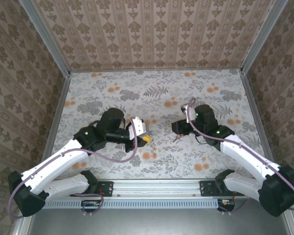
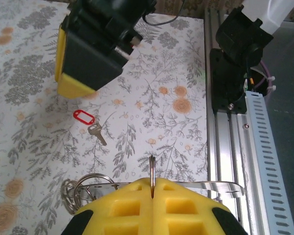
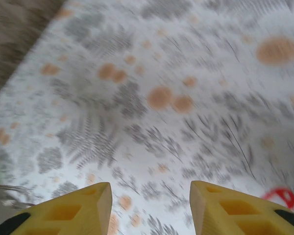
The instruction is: Put the keys on the keyring
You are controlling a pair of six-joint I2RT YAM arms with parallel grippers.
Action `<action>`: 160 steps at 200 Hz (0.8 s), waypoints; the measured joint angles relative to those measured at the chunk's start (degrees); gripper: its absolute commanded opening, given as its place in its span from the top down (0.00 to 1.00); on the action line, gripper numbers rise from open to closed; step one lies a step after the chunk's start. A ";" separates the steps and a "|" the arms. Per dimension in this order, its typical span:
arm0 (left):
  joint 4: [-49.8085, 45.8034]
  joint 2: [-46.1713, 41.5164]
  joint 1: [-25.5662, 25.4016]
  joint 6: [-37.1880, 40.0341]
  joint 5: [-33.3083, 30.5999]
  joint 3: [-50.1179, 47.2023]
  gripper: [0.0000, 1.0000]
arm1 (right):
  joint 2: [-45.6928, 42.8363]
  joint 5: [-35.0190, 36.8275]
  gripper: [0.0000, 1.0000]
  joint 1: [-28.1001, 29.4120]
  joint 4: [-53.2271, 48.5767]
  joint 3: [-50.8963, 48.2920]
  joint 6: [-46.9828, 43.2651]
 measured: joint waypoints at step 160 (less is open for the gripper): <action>-7.43 5.44 -18.60 9.14 -23.65 5.40 1.00 | 7.85 4.90 0.44 -4.35 -3.41 -5.18 11.04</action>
